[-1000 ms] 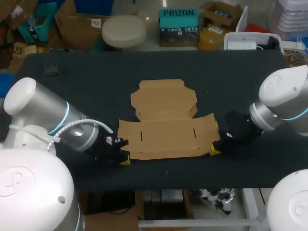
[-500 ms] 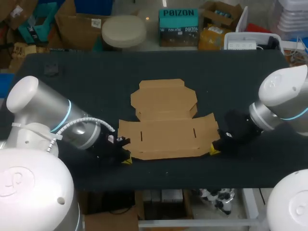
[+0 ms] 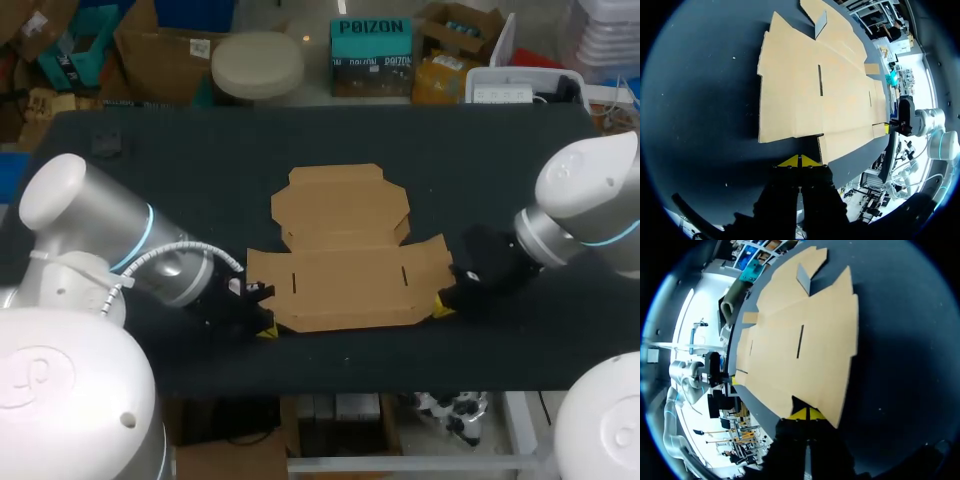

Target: Assemble the packaging by folding the flat box into shape, placing the metal phone stand inside, and closing the box properly

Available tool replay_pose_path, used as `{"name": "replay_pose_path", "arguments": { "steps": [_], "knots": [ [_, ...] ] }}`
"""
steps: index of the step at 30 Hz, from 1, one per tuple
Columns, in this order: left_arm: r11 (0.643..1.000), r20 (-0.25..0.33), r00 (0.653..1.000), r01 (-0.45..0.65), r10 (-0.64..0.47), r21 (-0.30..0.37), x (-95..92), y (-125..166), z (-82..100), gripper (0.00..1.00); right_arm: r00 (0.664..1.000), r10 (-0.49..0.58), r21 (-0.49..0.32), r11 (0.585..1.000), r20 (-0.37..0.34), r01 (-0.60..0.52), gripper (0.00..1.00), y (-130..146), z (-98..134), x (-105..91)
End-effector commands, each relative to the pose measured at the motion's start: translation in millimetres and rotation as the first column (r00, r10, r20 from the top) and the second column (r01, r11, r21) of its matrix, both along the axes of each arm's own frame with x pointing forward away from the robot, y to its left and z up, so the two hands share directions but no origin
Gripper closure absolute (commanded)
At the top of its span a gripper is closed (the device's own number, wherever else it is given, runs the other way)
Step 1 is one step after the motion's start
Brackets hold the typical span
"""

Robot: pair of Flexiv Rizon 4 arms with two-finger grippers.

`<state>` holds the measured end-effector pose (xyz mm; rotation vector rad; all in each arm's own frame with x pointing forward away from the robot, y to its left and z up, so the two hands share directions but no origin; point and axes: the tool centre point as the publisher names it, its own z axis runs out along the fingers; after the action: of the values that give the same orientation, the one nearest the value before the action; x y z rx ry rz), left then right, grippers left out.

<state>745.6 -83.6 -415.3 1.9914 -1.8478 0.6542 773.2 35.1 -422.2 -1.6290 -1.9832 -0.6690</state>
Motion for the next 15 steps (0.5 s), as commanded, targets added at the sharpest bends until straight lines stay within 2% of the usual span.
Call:
{"name": "replay_pose_path", "arguments": {
  "steps": [1,15],
  "knots": [
    [1.0,-0.002,1.0,0.006,-0.006,0.012,2.1,-2.3,2.5,1.0,1.0,0.001,-0.003,1.0,0.002,-0.001,1.0,1.4,2.6,0.1],
    [0.999,0.009,0.999,0.031,-0.032,0.043,3.2,-5.7,8.9,1.0,1.0,0.012,-0.011,1.0,0.013,-0.012,1.0,9.3,8.8,0.9]
  ]
}}
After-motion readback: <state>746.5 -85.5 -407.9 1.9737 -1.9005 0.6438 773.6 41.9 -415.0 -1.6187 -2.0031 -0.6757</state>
